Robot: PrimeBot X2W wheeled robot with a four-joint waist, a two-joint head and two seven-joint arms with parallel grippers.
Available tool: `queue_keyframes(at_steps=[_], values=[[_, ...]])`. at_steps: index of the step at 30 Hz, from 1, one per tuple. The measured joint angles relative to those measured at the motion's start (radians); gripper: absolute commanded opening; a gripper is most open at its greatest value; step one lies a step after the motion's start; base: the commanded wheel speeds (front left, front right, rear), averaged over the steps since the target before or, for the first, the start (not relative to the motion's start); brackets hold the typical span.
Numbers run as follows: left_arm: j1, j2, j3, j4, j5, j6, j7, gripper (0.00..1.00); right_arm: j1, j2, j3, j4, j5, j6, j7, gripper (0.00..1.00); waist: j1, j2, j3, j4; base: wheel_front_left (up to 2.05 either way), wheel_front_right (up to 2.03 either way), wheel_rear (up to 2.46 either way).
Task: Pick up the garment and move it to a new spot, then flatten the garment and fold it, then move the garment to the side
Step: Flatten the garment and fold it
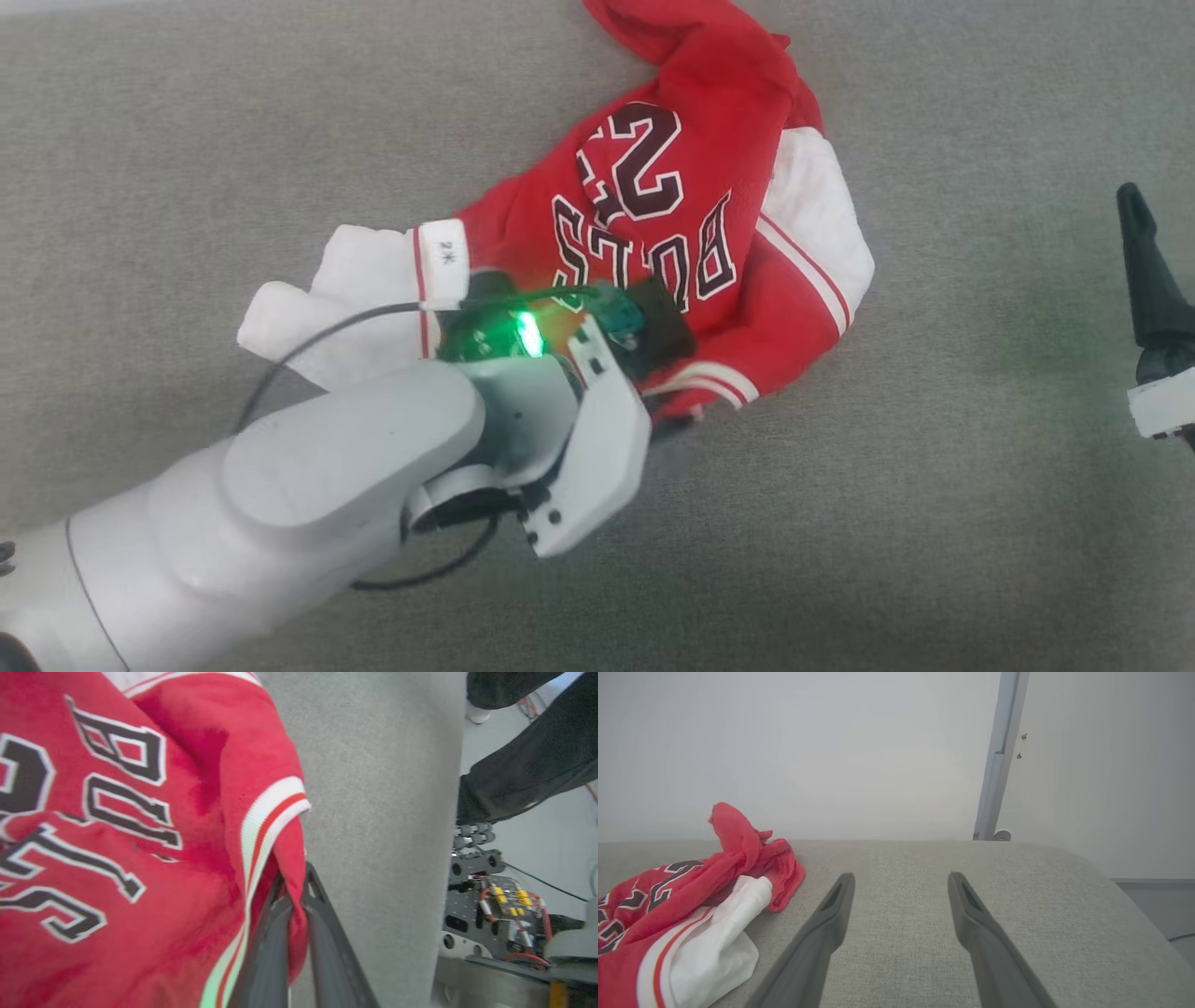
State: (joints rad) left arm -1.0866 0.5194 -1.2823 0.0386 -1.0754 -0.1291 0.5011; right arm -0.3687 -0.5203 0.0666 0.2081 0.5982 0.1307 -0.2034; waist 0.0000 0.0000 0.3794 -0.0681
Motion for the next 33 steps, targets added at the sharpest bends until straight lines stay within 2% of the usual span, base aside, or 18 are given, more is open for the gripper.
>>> queue_keyframes(at_steps=[2, 6, 11, 14, 19, 22, 25, 28, 29, 33], values=[[-0.001, 0.002, 0.0, 0.036, 0.047, 0.0, -0.049, 1.0, 0.002, -0.012, 0.013, -0.009, 0.001, 0.0, 0.022, 1.0, 0.0, 0.0, -0.004, 0.007, 0.0, 0.0, 0.0], [0.012, 0.002, 0.001, 0.087, 0.045, 0.0, -0.165, 1.0, 0.002, -0.051, 0.069, -0.027, 0.005, 0.0, 0.092, 1.0, 0.0, 0.0, -0.019, 0.025, 0.0, 0.0, 0.0], [0.074, 0.015, 0.032, 0.12, 0.034, 0.001, -0.33, 1.0, -0.006, -0.142, 0.172, -0.047, 0.018, 0.0, 0.237, 1.0, 0.0, 0.0, -0.042, 0.07, 0.0, 0.0, 0.0], [0.125, 0.011, 0.068, 0.126, 0.044, 0.045, -0.451, 1.0, -0.023, -0.207, 0.241, -0.062, 0.044, 0.0, 0.341, 1.0, 0.0, 0.0, -0.056, 0.108, 0.0, 0.0, 0.0], [0.243, -0.019, 0.131, 0.151, 0.086, 0.166, -0.685, 1.0, -0.06, -0.308, 0.364, -0.087, 0.152, 0.0, 0.576, 1.0, 0.0, 0.0, -0.073, 0.184, 0.0, 0.0, 0.0], [0.324, -0.047, 0.17, 0.173, 0.096, 0.214, -0.749, 1.0, -0.091, -0.342, 0.379, -0.093, 0.222, 0.0, 0.665, 1.0, 0.0, 0.0, -0.079, 0.233, 0.0, 0.0, 0.0], [0.406, -0.071, 0.25, 0.185, 0.124, 0.252, -0.76, 1.0, -0.113, -0.372, 0.385, -0.085, 0.25, 0.001, 0.737, 1.0, 0.0, 0.0, -0.082, 0.282, 0.0, 0.0, 0.0], [0.499, -0.115, 0.398, 0.15, 0.213, 0.274, -0.763, 1.0, -0.114, -0.389, 0.387, -0.07, 0.293, 0.001, 0.813, 1.0, 0.0, 0.0, -0.083, 0.327, 0.0, 0.0, 0.0], [0.581, -0.145, 0.509, 0.125, 0.272, 0.283, -0.763, 1.0, -0.115, -0.391, 0.387, -0.063, 0.313, 0.001, 0.852, 1.0, 0.0, 0.0, -0.083, 0.353, 0.0, 0.0, 0.0], [0.722, -0.215, 0.69, 0.083, 0.377, 0.25, -0.763, 1.0, -0.128, -0.393, 0.388, -0.026, 0.316, 0.0, 0.892, 1.0, 0.0, 0.0, -0.076, 0.391, 0.0, 0.0, 0.0]])
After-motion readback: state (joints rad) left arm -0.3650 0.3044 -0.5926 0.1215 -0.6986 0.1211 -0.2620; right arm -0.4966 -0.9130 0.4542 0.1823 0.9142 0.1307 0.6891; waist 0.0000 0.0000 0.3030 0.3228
